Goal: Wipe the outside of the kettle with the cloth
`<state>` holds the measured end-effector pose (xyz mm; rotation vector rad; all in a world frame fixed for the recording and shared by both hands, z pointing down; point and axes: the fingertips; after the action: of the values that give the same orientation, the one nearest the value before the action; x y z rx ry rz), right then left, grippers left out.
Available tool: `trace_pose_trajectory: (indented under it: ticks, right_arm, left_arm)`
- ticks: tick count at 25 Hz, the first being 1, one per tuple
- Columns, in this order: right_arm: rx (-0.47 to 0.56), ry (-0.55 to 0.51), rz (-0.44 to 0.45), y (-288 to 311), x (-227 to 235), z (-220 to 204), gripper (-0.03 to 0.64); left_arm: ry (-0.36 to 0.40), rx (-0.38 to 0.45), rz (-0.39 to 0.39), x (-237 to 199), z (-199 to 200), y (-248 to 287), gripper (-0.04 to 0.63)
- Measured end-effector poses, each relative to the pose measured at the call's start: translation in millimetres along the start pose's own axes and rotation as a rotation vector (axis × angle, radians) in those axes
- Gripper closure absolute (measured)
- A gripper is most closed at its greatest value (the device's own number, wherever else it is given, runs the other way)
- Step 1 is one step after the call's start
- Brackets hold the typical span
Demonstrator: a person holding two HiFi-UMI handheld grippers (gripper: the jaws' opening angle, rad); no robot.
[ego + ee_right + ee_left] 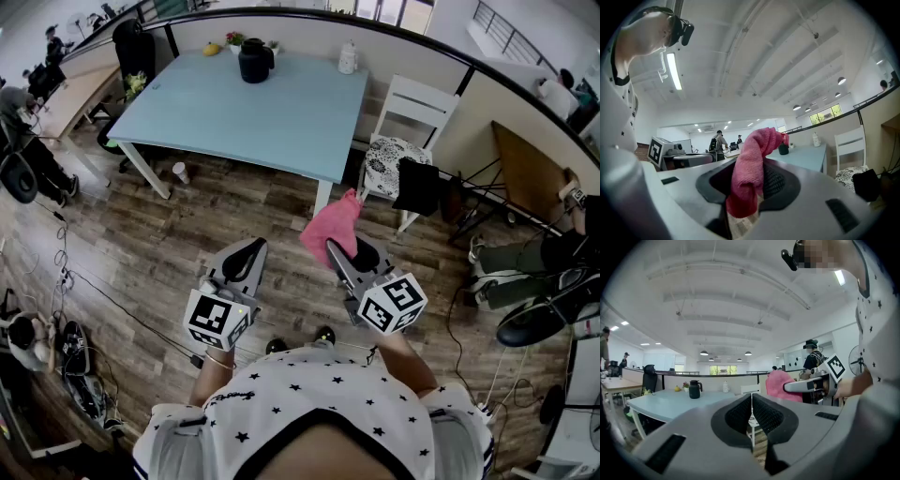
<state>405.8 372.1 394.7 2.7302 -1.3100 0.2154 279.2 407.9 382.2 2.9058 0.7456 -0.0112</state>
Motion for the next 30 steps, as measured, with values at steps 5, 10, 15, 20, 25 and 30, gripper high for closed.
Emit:
trace_pose_trajectory:
  ticks: [5, 10, 15, 20, 25, 30]
  right_arm:
    - [-0.003, 0.012, -0.011, -3, 5, 0, 0.486]
    - [0.001, 0.019, -0.012, -7, 9, -1, 0.486]
    - [0.023, 0.045, -0.029, -16, 24, 3, 0.486]
    - [0.030, 0.062, -0.061, -33, 43, 0, 0.486]
    - [0.042, 0.085, -0.072, -46, 61, -1, 0.485]
    - [0.051, 0.103, -0.070, -58, 76, -2, 0.485]
  left_arm:
    - [0.003, -0.004, -0.008, 5, 1, 3, 0.565]
    - [0.003, -0.009, -0.013, 9, 0, 9, 0.565]
    - [0.013, -0.012, -0.035, 19, 3, 24, 0.565]
    - [0.022, -0.019, -0.063, 36, 2, 42, 0.565]
    - [0.040, -0.020, -0.080, 53, 5, 60, 0.565]
    - [0.046, -0.011, -0.070, 67, 9, 74, 0.565]
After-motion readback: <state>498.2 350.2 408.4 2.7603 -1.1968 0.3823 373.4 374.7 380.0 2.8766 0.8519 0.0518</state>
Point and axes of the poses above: the fingertips, and each gripper's own axes: y forward along the fingers, x to its right, z out of its top, and after that the axes turned 4 degrees about -y, right-handed
